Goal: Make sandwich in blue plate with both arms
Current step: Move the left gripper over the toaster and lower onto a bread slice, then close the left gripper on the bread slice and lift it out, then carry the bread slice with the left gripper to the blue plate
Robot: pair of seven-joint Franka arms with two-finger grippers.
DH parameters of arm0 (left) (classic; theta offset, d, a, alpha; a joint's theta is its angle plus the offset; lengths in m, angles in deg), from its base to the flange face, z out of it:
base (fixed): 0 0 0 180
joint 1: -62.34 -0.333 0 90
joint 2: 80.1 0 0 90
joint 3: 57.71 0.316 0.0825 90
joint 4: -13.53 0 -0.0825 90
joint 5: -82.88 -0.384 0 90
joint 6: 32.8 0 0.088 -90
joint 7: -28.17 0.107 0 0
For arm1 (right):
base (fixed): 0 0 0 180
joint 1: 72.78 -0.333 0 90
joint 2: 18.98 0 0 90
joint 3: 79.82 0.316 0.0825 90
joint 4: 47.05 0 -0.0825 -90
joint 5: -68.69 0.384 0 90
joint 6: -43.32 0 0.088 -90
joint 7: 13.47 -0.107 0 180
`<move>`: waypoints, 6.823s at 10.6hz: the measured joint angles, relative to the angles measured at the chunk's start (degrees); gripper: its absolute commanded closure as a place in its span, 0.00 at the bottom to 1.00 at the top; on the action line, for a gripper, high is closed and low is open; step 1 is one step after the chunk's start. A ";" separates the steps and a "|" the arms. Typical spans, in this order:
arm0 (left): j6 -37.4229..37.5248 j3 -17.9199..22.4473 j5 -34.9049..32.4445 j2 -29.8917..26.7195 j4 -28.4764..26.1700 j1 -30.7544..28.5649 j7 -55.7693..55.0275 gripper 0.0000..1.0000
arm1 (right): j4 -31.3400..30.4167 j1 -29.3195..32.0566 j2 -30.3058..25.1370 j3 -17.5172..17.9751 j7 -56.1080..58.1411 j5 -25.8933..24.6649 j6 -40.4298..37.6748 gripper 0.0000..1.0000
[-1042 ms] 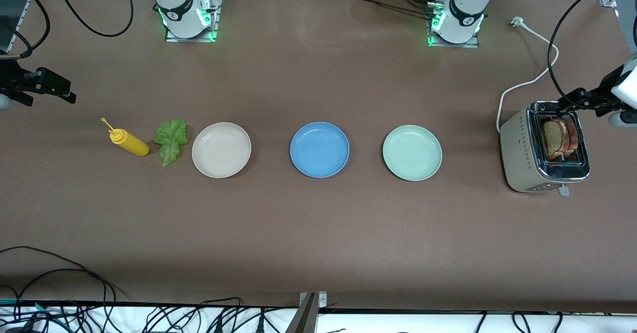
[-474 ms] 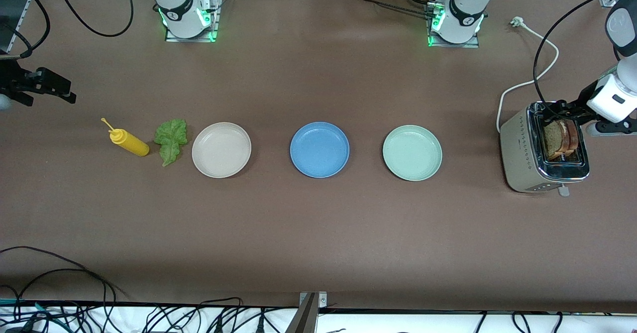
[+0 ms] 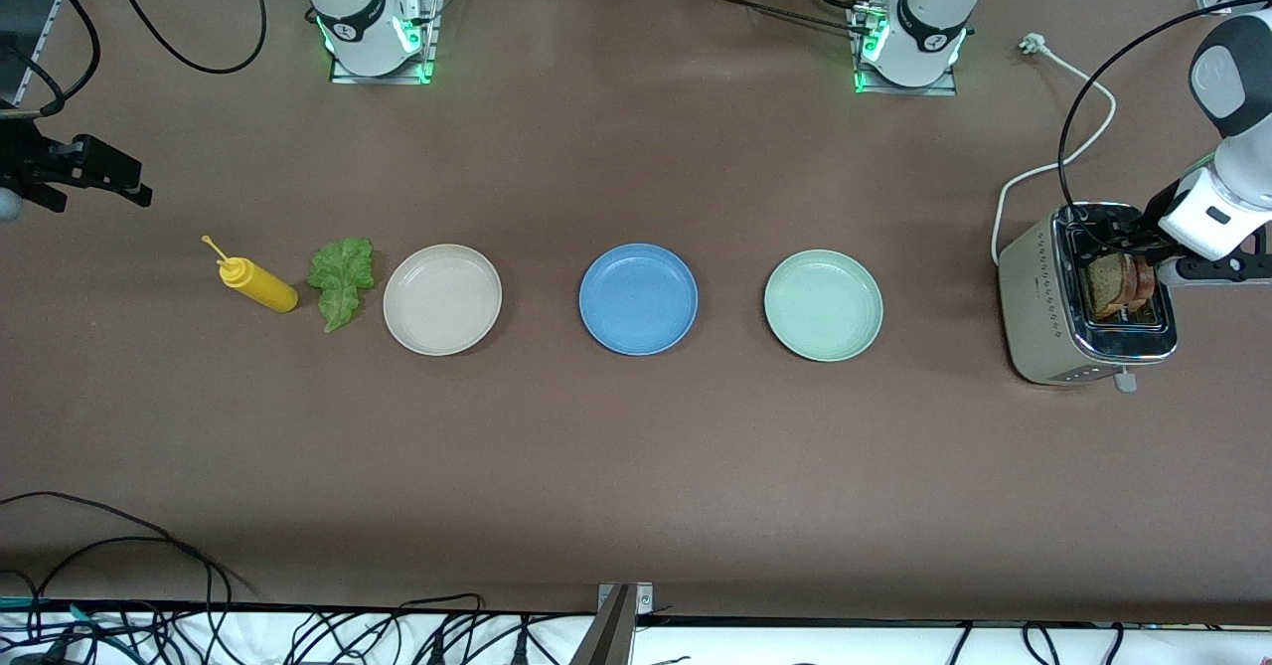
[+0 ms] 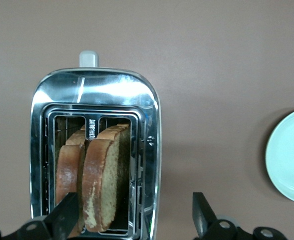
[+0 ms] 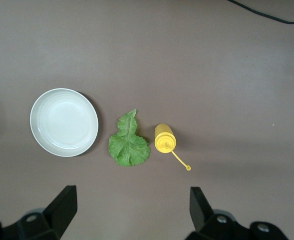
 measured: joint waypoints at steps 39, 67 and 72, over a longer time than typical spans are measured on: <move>-1.94 1.93 0.02 2.54 1.47 -1.28 8.30 1.00 | 0.00 -0.12 0.39 0.02 0.00 0.01 0.00 0.00; -7.38 -18.25 26.49 14.19 13.95 17.31 -30.69 1.00 | 0.10 -0.17 0.53 0.04 -0.03 0.03 -0.01 0.00; -17.66 -18.39 28.25 25.92 22.05 28.28 -37.33 1.00 | 0.15 -0.20 0.56 0.05 -0.03 0.04 -0.01 0.00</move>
